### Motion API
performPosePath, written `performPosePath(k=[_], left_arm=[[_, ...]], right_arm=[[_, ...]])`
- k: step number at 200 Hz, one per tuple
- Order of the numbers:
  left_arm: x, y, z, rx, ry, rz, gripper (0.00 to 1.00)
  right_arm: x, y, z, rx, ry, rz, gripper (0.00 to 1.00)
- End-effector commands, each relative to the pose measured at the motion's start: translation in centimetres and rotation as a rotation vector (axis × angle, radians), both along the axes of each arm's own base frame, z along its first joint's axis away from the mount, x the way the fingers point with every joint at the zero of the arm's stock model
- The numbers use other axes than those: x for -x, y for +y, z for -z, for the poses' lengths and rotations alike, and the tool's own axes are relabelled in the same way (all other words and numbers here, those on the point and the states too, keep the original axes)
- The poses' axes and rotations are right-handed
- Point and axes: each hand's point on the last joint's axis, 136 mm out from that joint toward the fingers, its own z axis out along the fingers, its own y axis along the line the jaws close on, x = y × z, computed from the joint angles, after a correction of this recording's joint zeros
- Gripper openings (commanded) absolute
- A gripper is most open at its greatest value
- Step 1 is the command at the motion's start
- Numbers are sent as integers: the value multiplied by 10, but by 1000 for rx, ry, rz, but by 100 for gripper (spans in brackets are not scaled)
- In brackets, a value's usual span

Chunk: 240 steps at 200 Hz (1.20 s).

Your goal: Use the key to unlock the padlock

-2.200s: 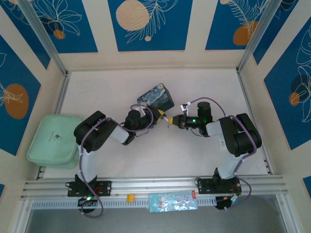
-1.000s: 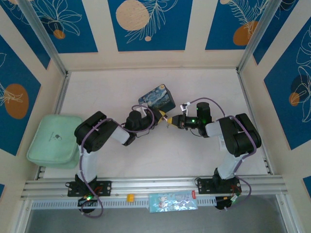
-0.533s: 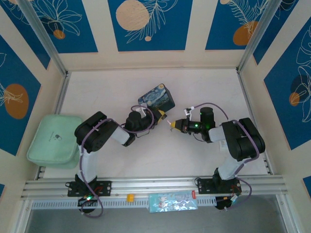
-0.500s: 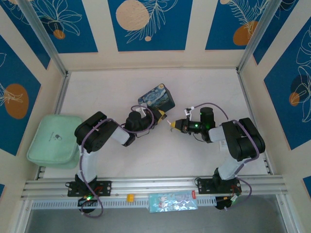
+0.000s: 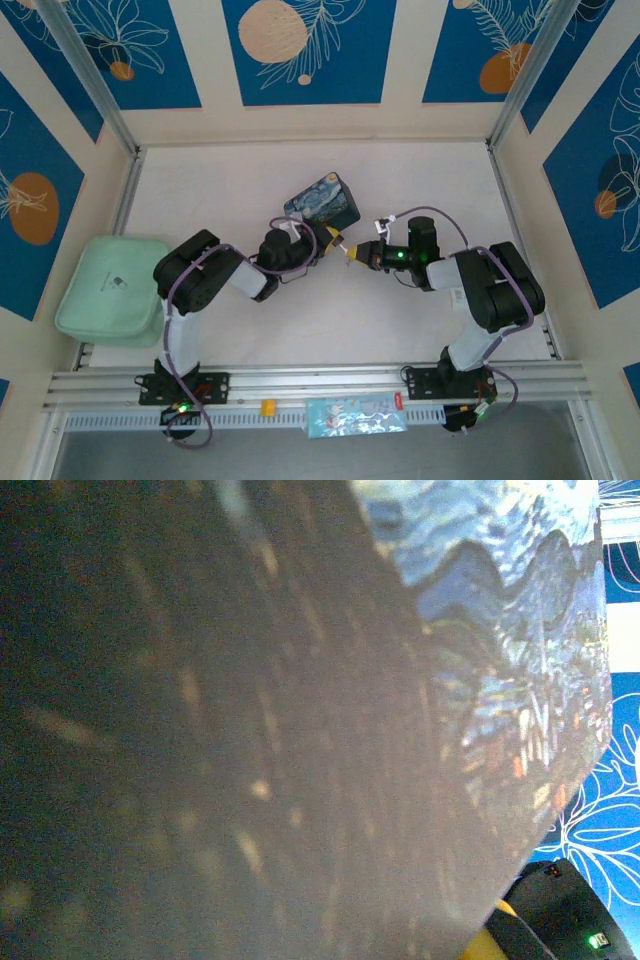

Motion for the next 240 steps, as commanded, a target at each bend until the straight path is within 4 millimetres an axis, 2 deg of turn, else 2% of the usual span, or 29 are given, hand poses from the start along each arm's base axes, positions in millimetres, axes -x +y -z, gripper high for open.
performPosePath(k=[1, 130, 185, 240], left_arm=[[2, -3, -14, 42, -23, 0, 0], [5, -4, -23, 67, -36, 1, 0], [4, -1, -19, 69, -32, -19, 0], [2, -2, -25, 74, -45, -18, 0]], right_arm=[[-3, 3, -6, -2, -14, -1, 0], [-10, 9, -7, -2, -19, 4, 0], [1, 0, 2, 21, 8, 22, 0], [0, -3, 2, 15, 7, 35, 0]])
